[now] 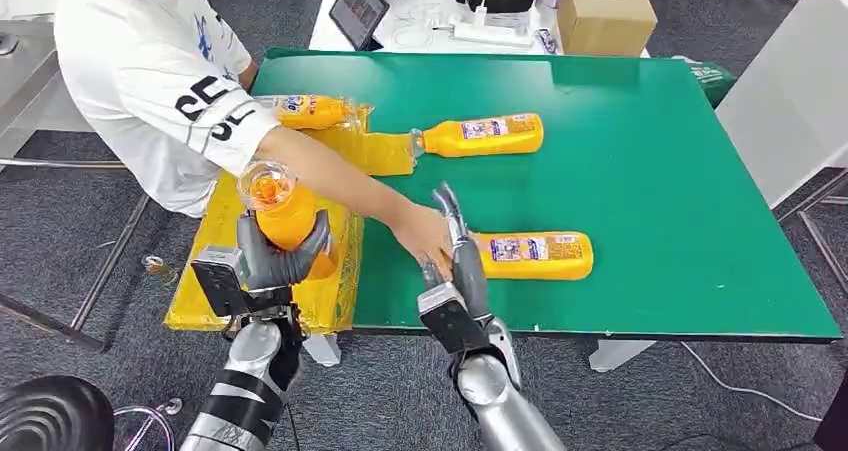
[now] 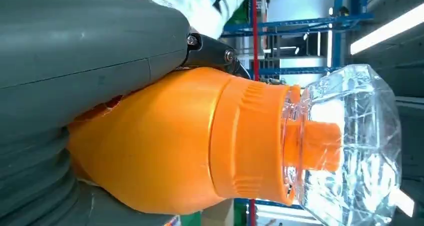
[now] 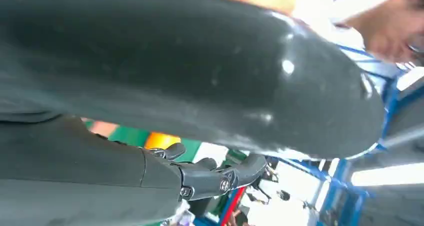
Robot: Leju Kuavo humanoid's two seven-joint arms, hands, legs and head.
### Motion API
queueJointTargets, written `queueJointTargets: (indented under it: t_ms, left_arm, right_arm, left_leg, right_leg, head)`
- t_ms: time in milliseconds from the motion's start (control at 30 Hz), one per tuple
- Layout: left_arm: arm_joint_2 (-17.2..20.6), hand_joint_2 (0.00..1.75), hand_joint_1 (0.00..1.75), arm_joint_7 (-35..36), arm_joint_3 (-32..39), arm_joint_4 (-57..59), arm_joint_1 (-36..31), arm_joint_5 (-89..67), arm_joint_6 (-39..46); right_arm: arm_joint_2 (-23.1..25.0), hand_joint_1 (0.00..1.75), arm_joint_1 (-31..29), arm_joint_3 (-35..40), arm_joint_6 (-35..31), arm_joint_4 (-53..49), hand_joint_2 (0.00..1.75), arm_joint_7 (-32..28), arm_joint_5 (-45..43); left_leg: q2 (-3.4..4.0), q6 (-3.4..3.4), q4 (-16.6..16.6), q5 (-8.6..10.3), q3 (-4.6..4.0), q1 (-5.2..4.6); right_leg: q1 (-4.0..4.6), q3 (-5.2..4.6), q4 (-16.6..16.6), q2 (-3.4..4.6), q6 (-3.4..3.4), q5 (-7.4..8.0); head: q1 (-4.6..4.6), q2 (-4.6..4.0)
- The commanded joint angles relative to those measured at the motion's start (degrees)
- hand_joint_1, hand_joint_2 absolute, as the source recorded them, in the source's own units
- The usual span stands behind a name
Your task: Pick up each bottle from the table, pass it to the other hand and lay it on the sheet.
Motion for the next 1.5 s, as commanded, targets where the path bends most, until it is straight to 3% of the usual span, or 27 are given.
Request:
queueJointTargets:
  t_ms: [33, 400, 700, 833, 933, 1167, 1300, 1500]
  left_arm:
    - [1.90, 1.75, 1.75, -1.31, -0.22, 7.83, -3.26, -8.85, 6.07]
    - [3.04, 1.75, 1.75, -1.31, -1.10, 18.65, -7.85, -19.66, 8.79]
    - [4.80, 1.75, 1.75, -0.22, -3.52, 25.21, -10.53, -34.88, 19.08]
    - [3.27, 1.75, 1.75, 1.93, 8.46, 21.58, -9.37, -64.20, 19.08]
    - [2.63, 1.75, 1.75, 1.87, 12.63, 19.61, -8.85, -72.40, 19.08]
    - [3.37, 1.75, 1.75, 3.34, 12.77, 19.56, -8.30, -77.58, 19.08]
    - [5.59, 1.75, 1.75, 8.15, 8.28, 21.72, -8.52, -79.96, 19.08]
    - [6.62, 1.75, 1.75, 10.11, 7.80, 24.11, -8.87, -79.70, 19.08]
  right_arm:
    - [-0.27, 0.00, 2.21, -5.74, -2.34, -11.17, 0.00, -3.08, -7.56]
    - [0.05, 0.00, 1.66, -6.07, -4.51, -16.45, 0.00, -4.00, -11.87]
    - [0.14, 0.00, -0.41, -4.58, -3.91, -14.21, 0.00, -3.92, -12.19]
    - [0.11, 0.00, -1.99, -3.28, -2.76, -12.18, 0.00, -3.39, -12.83]
    - [0.04, 0.00, -2.15, -2.82, -2.29, -10.68, 0.00, -3.13, -13.07]
    - [-0.04, 0.00, -2.03, -2.58, -1.32, -8.19, 0.00, -3.81, -13.21]
    - [-0.12, 0.00, -2.31, -2.16, -0.41, -7.07, 0.00, -3.58, -13.17]
    - [-0.16, 0.00, -2.25, -1.72, 0.47, -5.50, 0.00, -3.37, -13.19]
  left_leg:
    - [-0.08, 0.06, -0.03, -0.03, 0.12, 0.00]
    - [0.04, 0.08, -0.04, -0.09, 0.32, 0.05]
    - [0.10, 0.06, -0.03, -0.06, 0.24, 0.03]
    - [0.22, 0.05, -0.02, -0.06, 0.20, 0.03]
    - [0.30, 0.07, -0.02, -0.10, 0.27, 0.06]
    - [0.21, 0.08, -0.05, -0.11, 0.35, 0.07]
    - [0.23, 0.09, -0.05, -0.11, 0.33, 0.04]
    - [0.21, 0.07, -0.09, -0.10, 0.40, 0.06]
  right_leg:
    - [0.04, 0.17, -0.03, -0.14, -0.13, -0.06]
    - [0.11, 0.34, -0.09, -0.05, -0.21, -0.06]
    - [0.08, 0.26, -0.05, 0.03, -0.17, -0.03]
    - [0.07, 0.17, -0.04, 0.16, -0.15, 0.01]
    - [0.11, 0.25, -0.07, 0.24, -0.17, 0.02]
    - [0.12, 0.35, -0.08, 0.14, -0.21, -0.03]
    - [0.10, 0.34, -0.09, 0.17, -0.18, -0.02]
    - [0.11, 0.41, -0.10, 0.14, -0.22, -0.02]
  head:
    - [0.04, 0.00]
    - [0.02, 0.00]
    - [0.02, 0.00]
    - [0.02, 0.00]
    - [0.02, 0.00]
    - [0.00, 0.00]
    - [0.04, 0.00]
    - [0.04, 0.00]
